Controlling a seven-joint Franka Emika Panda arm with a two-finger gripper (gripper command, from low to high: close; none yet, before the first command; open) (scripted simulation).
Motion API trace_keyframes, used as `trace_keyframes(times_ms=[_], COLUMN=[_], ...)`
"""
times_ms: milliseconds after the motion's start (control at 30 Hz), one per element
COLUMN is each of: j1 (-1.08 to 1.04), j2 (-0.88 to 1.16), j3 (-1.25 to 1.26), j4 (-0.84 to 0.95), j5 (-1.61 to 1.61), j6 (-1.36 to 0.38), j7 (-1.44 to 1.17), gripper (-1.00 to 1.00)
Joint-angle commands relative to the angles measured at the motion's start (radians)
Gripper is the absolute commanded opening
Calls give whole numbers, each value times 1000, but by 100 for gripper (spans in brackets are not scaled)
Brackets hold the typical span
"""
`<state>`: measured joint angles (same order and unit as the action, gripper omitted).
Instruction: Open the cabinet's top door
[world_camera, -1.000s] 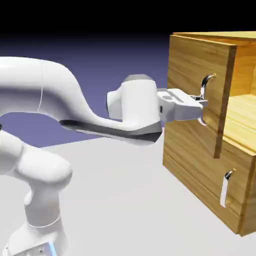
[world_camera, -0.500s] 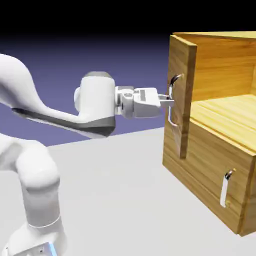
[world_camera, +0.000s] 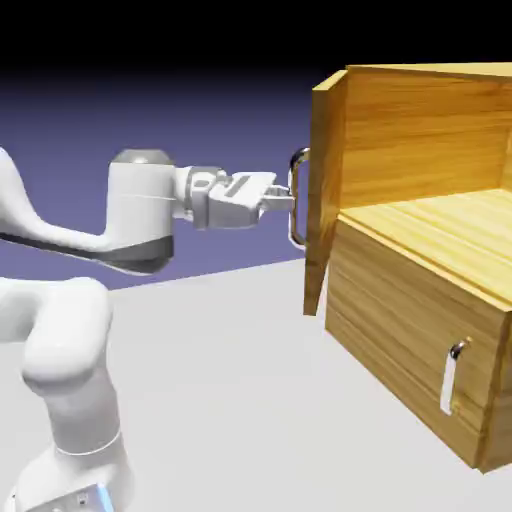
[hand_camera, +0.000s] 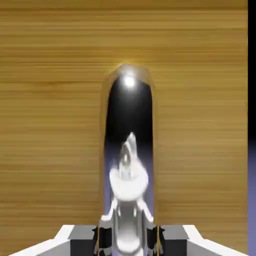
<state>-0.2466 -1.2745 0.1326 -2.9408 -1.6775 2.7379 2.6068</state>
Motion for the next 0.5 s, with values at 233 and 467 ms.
trace_keyframes(times_ms=[233, 467], j1=[131, 284], j2=[-155, -221], j3=[141, 370], j4=[-74, -58], j5=[351, 647], j6=[-211, -503], j7=[-219, -313], gripper=[-100, -100])
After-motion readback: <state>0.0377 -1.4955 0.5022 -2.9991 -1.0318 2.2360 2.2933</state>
